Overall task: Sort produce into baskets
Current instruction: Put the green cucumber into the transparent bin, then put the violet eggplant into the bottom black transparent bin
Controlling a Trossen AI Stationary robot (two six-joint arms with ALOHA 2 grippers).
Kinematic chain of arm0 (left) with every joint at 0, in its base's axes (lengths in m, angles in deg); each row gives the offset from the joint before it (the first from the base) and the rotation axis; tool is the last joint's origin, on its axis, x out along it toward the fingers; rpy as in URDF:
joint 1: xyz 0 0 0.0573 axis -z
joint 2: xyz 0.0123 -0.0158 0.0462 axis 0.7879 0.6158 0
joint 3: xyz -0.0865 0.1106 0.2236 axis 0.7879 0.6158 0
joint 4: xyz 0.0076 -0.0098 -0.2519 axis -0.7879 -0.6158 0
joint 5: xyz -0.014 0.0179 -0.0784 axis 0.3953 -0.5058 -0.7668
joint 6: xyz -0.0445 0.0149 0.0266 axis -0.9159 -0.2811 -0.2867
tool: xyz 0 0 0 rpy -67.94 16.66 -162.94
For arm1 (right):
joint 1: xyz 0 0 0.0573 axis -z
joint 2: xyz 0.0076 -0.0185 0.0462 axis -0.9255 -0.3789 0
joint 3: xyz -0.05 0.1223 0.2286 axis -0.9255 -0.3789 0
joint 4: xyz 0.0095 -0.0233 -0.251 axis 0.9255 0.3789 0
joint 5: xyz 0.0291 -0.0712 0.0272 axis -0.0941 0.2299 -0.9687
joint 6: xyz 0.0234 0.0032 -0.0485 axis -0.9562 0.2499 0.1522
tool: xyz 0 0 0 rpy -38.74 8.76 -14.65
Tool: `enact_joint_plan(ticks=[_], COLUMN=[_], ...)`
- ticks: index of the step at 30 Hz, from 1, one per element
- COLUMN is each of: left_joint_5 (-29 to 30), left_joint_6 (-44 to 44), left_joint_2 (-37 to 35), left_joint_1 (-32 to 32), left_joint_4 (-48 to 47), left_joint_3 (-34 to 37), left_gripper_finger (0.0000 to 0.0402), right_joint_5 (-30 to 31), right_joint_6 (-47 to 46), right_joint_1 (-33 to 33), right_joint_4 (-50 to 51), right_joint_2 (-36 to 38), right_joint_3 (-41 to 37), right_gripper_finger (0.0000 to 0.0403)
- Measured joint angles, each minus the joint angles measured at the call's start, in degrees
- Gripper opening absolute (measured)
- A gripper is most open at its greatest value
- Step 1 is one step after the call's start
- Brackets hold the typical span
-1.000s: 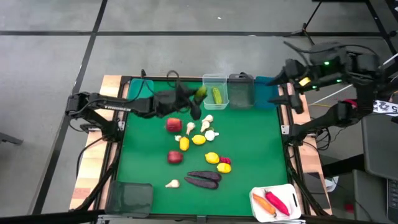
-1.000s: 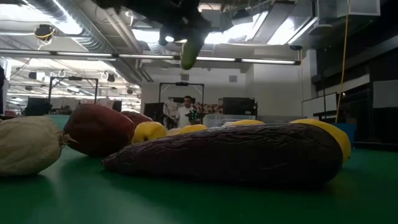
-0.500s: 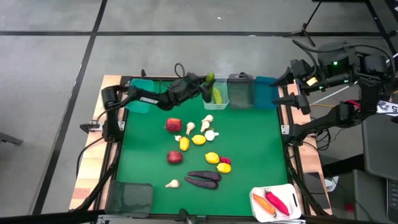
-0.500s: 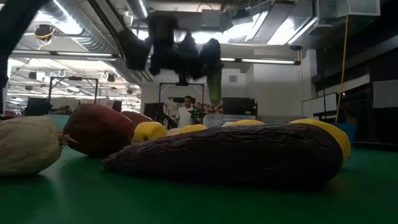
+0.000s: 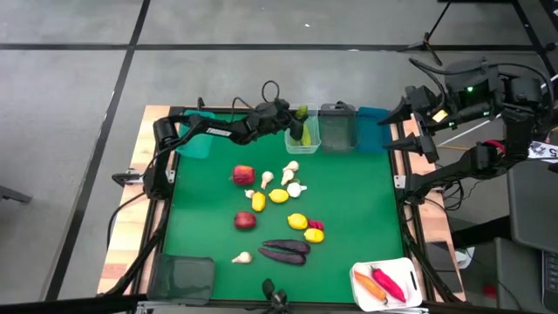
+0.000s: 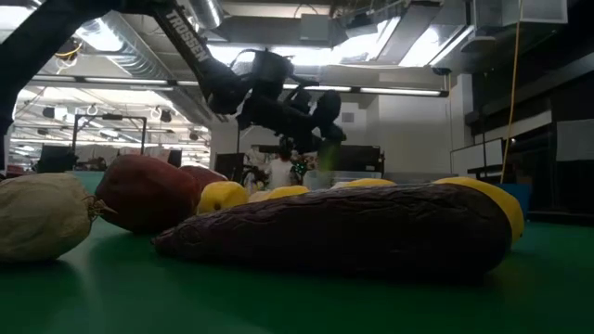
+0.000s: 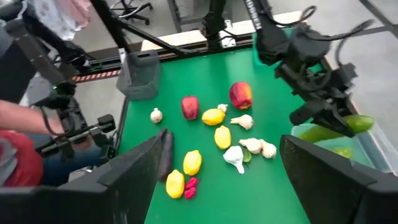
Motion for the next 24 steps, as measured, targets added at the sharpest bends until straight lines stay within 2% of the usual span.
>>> enact_joint_plan(ticks=[3, 8, 13, 16, 18, 24], left_joint_5=[-3.1, -6.4, -20.1, -28.8, -32.8, -33.0], left_joint_6=[3.7, 4.3, -3.6, -4.7, -2.2, 17.0], left_joint_2=[0.0, 0.0, -3.1, -9.0, -14.2, -35.6], left_joint_1=[-0.1, -0.2, -1.1, -1.0, 0.0, 7.4], left_joint_4=[0.9, 0.9, -0.8, -3.3, -8.5, -32.7], left_joint_3=[-0.7, -2.2, -2.3, -2.5, -2.5, -2.5], left_gripper_finger=[0.0215, 0.0270, 0.0298, 0.0299, 0.0296, 0.0283], right_joint_5=[-1.1, -1.2, -2.0, -4.6, -5.8, -4.3], right_joint_6=[0.0, 0.1, 0.2, -0.3, -0.5, -1.5], right_joint_1=[0.0, 0.0, 0.0, 0.0, -0.1, -6.9], right_joint_4=[0.0, 0.1, -3.2, -6.9, -8.8, -15.8], right_joint_2=[0.4, 2.2, 4.0, 5.0, 5.6, 6.3], right_joint_3=[-2.8, -10.7, -18.1, -21.8, -23.9, -29.9], right_gripper_finger=[0.0324, 0.0324, 0.0324, 0.0324, 0.0324, 0.0324])
